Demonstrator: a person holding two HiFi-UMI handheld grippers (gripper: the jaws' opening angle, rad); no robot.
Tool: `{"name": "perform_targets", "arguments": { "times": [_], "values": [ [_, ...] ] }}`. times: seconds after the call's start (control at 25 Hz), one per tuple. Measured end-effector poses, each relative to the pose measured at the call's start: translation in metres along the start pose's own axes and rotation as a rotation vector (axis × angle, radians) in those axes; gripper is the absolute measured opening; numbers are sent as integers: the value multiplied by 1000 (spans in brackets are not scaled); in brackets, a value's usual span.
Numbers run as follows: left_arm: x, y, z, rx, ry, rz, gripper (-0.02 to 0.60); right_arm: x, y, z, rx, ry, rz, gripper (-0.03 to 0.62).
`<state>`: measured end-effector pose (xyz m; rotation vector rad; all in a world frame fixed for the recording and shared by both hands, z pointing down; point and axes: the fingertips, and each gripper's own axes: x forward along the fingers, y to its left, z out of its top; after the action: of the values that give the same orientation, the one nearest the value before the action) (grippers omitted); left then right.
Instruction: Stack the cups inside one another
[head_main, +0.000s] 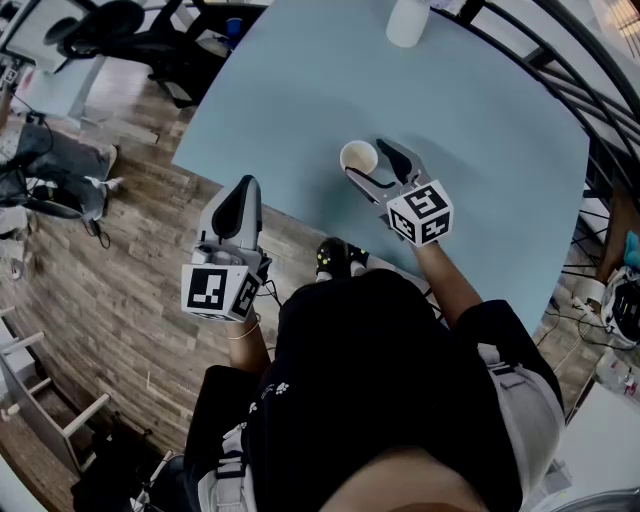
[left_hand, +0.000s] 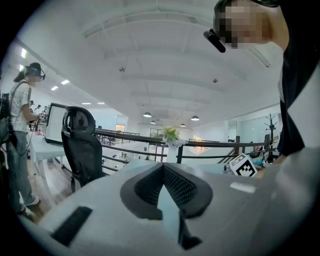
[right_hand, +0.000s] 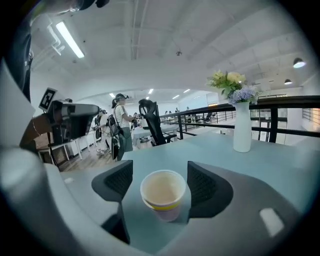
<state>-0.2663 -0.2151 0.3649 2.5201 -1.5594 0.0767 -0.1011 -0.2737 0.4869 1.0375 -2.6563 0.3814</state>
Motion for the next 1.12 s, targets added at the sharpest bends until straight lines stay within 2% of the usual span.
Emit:
{"name": "perform_targets", "arguments": {
  "times": [0.16, 0.4, 0.68, 1.12],
  "values": [
    [4, -2, 0, 0, 1, -12, -17, -13, 2, 20, 39, -80, -2, 298],
    [16, -12, 5, 6, -16, -56, -17, -35, -2, 46, 50, -190, -26, 168],
    [31, -24, 4, 14, 6, -94, -17, -62, -8, 65, 62, -288, -47, 14],
    [55, -53, 1, 35, 25, -177, -17, -96, -25, 71, 63, -323, -105, 9]
  ]
}}
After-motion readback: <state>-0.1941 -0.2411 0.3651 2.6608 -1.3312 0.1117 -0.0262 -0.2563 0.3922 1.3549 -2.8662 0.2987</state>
